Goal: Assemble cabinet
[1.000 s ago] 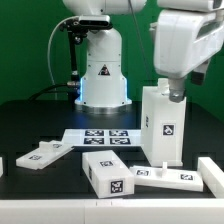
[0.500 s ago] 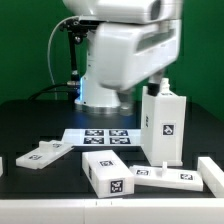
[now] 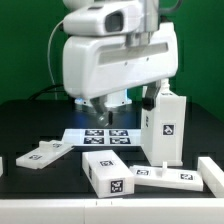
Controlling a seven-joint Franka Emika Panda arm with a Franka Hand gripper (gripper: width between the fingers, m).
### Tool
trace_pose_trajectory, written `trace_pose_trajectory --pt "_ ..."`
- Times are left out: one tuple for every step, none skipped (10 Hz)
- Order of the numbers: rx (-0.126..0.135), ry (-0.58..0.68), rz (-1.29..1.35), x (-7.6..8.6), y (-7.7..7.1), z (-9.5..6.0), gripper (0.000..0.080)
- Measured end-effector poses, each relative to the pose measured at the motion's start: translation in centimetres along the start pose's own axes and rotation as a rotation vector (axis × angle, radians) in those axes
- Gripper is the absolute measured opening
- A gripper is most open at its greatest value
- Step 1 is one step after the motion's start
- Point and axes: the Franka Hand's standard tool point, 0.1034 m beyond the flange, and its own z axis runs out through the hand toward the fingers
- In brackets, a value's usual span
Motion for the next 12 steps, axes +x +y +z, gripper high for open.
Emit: trace_pose_trajectory --pt "-0.001 0.003 0.006 -0.2 0.1 0.8 0.0796" --pt "0.001 0.001 0.005 -0.1 0.1 0.5 0.0796" --pt "0.001 0.001 0.004 -0.1 0.1 0.5 0.0796" --pt "0.002 0.000 0.005 -0.1 0.1 0.6 0.0796" --pt "-0.003 0.008 0.025 -0.2 0.1 0.6 0.0796" --pt "-0.033 0.044 0.111 -0.6 0.3 1.3 0.0796" --pt "-0.058 0.079 0.189 -1.1 -0.2 2.4 0.0796" --pt "-0.065 0.104 0.244 -1.6 -0.5 3.4 0.0796" --pt "-0.063 0.114 0.254 -2.3 0.1 4.2 0.0796" --pt "-0.061 0.112 0.251 -2.1 0.0 4.0 0.0796" --pt "-0.061 0.113 0.249 -2.0 -0.1 4.0 0.0796" --pt "-0.060 0.111 0.250 -2.1 0.0 4.1 0.0796"
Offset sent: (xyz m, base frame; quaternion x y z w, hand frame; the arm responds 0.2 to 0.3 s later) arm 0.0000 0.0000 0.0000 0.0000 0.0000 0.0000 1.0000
